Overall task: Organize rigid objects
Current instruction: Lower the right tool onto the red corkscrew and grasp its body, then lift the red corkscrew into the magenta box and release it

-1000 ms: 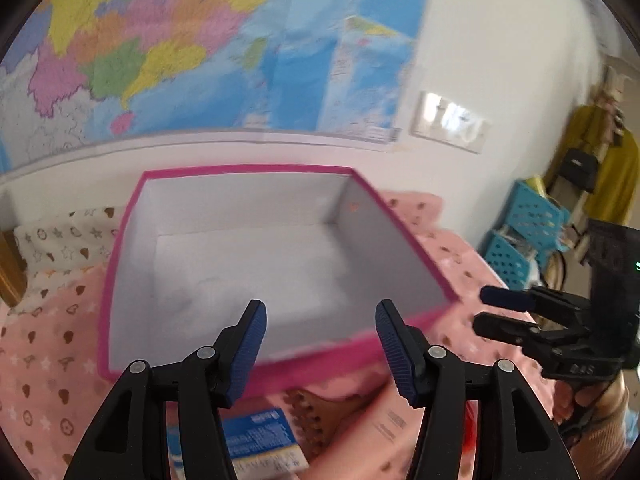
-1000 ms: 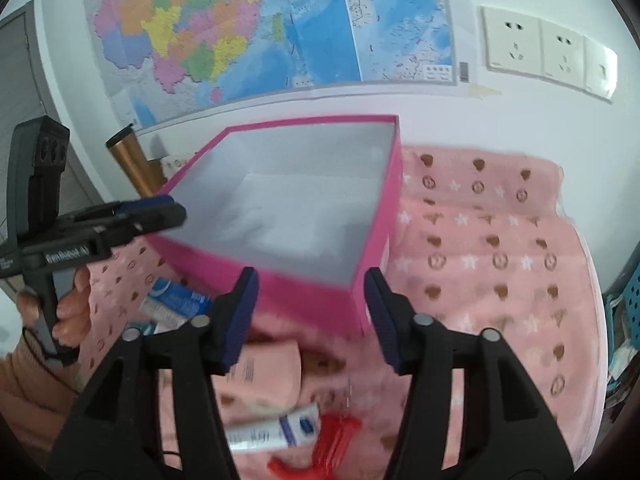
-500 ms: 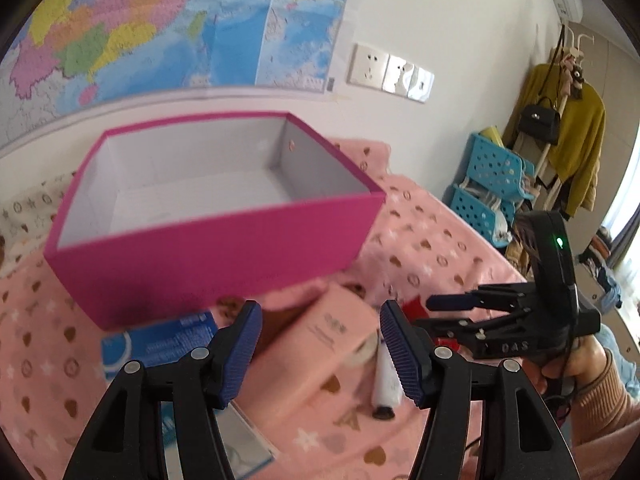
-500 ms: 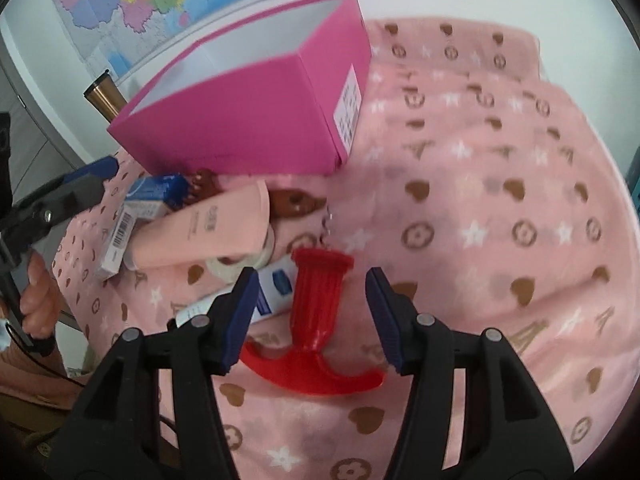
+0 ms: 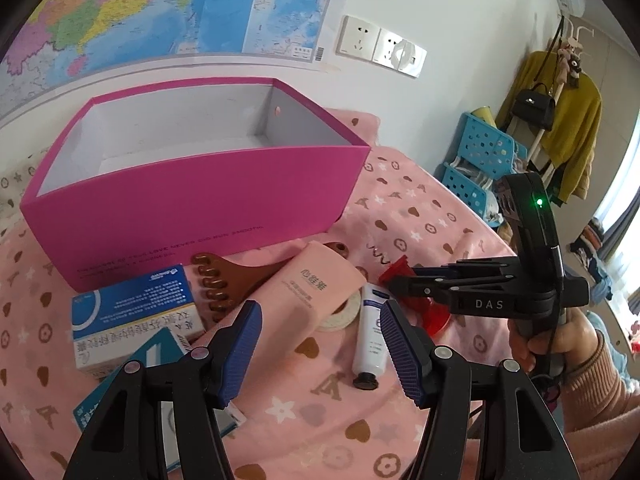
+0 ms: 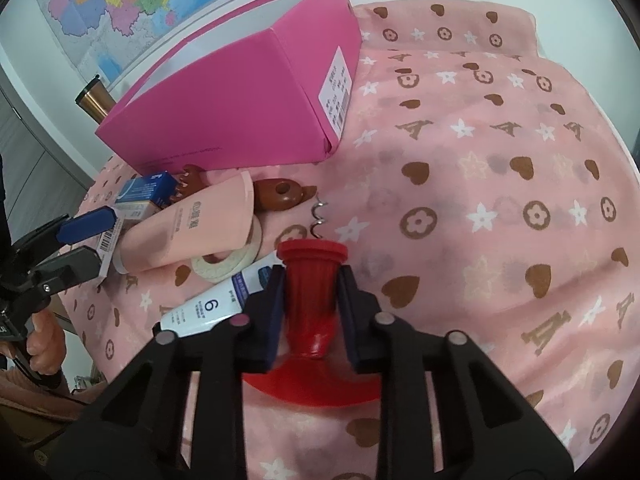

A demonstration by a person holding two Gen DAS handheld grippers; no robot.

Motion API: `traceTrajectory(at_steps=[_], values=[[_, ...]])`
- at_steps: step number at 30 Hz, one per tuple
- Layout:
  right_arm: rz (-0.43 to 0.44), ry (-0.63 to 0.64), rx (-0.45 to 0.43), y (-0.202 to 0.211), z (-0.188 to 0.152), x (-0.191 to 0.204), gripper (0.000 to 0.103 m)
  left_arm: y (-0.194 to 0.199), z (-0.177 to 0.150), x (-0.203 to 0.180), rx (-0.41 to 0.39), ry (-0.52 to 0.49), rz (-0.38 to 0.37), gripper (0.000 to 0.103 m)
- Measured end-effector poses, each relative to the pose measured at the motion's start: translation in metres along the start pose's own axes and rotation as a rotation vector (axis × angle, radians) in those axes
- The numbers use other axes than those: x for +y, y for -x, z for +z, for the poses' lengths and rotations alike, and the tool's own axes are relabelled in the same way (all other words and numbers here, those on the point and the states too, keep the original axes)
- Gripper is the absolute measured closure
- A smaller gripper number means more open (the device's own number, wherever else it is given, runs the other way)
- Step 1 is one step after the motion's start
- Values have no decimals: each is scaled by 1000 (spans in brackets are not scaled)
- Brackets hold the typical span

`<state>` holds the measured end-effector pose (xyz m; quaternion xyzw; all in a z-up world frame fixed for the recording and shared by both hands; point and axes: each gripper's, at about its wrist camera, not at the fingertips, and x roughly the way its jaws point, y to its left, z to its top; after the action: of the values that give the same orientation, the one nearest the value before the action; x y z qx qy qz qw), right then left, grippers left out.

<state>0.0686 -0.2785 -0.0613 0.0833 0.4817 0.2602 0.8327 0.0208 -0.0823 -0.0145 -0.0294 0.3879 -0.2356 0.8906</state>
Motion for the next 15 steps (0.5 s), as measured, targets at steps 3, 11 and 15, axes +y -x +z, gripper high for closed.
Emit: traceTrajectory(at_steps=[3, 11, 15], values=[[5, -12, -12, 4, -2, -1, 76, -1, -1, -2, 6, -5, -13, 40], [34, -13, -81, 34, -2, 8, 76, -4, -4, -9, 28, -18, -69, 40], [58, 9, -122, 51, 1, 19, 76, -4, -4, -13, 32, -30, -99, 40]])
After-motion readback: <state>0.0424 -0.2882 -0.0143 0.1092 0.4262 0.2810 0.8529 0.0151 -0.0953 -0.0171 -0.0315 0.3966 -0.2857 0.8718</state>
